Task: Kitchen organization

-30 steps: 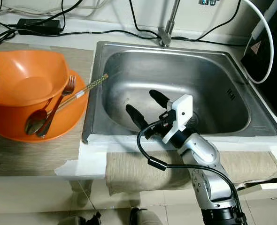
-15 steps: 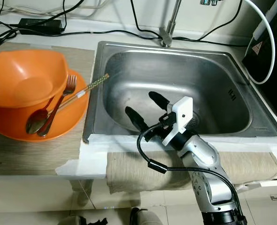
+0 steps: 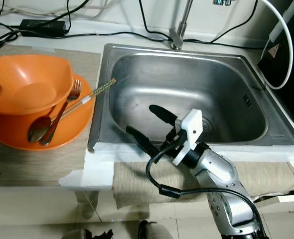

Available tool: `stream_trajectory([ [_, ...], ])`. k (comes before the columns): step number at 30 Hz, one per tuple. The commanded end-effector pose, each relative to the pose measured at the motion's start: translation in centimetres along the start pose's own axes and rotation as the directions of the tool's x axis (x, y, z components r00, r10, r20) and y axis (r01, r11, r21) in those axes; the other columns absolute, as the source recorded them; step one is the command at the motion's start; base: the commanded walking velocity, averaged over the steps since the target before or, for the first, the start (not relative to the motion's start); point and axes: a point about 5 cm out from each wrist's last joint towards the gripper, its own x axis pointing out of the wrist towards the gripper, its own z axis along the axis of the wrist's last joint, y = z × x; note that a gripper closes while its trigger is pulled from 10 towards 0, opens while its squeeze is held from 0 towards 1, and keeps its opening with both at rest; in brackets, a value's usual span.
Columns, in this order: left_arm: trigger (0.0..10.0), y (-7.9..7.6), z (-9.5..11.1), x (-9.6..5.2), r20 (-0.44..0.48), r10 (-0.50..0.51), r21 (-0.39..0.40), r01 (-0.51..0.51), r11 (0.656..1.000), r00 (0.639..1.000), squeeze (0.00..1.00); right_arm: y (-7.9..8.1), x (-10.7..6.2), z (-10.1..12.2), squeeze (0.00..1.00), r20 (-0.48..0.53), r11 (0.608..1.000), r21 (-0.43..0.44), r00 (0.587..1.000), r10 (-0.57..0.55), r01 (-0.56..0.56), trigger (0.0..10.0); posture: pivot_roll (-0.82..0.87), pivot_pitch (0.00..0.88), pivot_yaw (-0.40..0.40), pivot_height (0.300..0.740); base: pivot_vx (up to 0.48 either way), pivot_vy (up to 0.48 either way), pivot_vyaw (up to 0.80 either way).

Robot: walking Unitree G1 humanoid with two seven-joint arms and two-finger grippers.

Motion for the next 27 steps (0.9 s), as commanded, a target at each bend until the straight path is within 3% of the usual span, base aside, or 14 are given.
stream_trajectory([
  [1, 10.0, 0.0, 0.0, 0.1, -0.026, 0.006, -0.017, -0.006, 1.000, 1.000, 0.00, -0.3, -0.7, 0.5, 0.00, 0.005, 1.000, -0.012, 1.000, -0.002, 0.002, 10.0, -0.09, 0.137, -0.072, 0.740, 0.000, 0.000, 0.00],
  [13, 10.0, -0.9, -0.1, 0.3, -0.055, -0.063, -0.041, 0.061, 0.997, 0.996, 0.00, -0.3, -0.5, 0.3, 0.00, -0.004, 1.000, -0.014, 1.000, -0.001, 0.001, 10.0, -0.08, 0.143, -0.070, 0.740, 0.000, 0.000, 0.00],
  [14, 6.2, -1.1, -0.3, 0.3, -0.062, -0.070, -0.046, 0.068, 0.997, 0.996, 0.00, -0.2, -0.5, 0.2, 0.00, -0.004, 1.000, -0.011, 1.000, 0.003, -0.004, 10.0, -0.08, 0.144, -0.069, 0.740, 0.000, 0.000, 0.00],
  [15, 3.9, -1.1, -0.3, 0.3, -0.065, -0.070, -0.047, 0.067, 0.997, 0.995, 0.00, -0.2, -0.5, 0.2, 0.00, -0.003, 1.000, -0.010, 1.000, 0.004, -0.004, 10.0, -0.08, 0.144, -0.069, 0.740, 0.000, 0.000, 0.00],
  [16, 2.8, -1.1, -0.4, 0.4, -0.068, -0.074, -0.049, 0.071, 0.996, 0.995, 0.00, -0.1, -0.5, 0.2, 0.00, -0.001, 1.000, -0.007, 1.000, 0.005, -0.005, 10.0, -0.08, 0.145, -0.068, 0.740, 0.000, 0.000, 0.00],
  [17, 2.8, -1.1, -0.4, 0.4, -0.068, -0.074, -0.049, 0.071, 0.996, 0.995, 0.00, -0.1, -0.5, 0.2, 0.00, -0.001, 1.000, -0.007, 1.000, 0.005, -0.005, 10.0, -0.08, 0.145, -0.068, 0.740, 0.000, 0.000, 0.00],
  [18, 0.6, -1.2, -0.5, 0.4, -0.072, -0.076, -0.050, 0.073, 0.996, 0.994, 0.00, 0.0, -0.5, 0.2, 0.00, -0.001, 1.000, -0.003, 1.000, 0.008, -0.008, 10.0, -0.08, 0.145, -0.068, 0.740, 0.000, 0.000, 0.00],
  [19, 0.0, -1.3, -0.7, 0.4, -0.078, -0.084, -0.052, 0.080, 0.995, 0.993, 0.00, 0.3, -0.5, 0.1, 0.00, -0.001, 1.000, 0.003, 1.000, 0.017, -0.017, 10.0, -0.09, 0.142, -0.065, 0.740, 0.000, 0.000, 0.00],
  [27, 0.0, -1.5, -0.7, 0.5, -0.075, -0.100, -0.071, 0.094, 0.993, 0.992, 0.00, 0.4, -0.6, 0.1, 0.00, 0.003, 1.000, 0.003, 1.000, 0.005, -0.005, 10.0, -0.09, 0.143, -0.059, 0.740, 0.000, 0.000, 0.00],
])
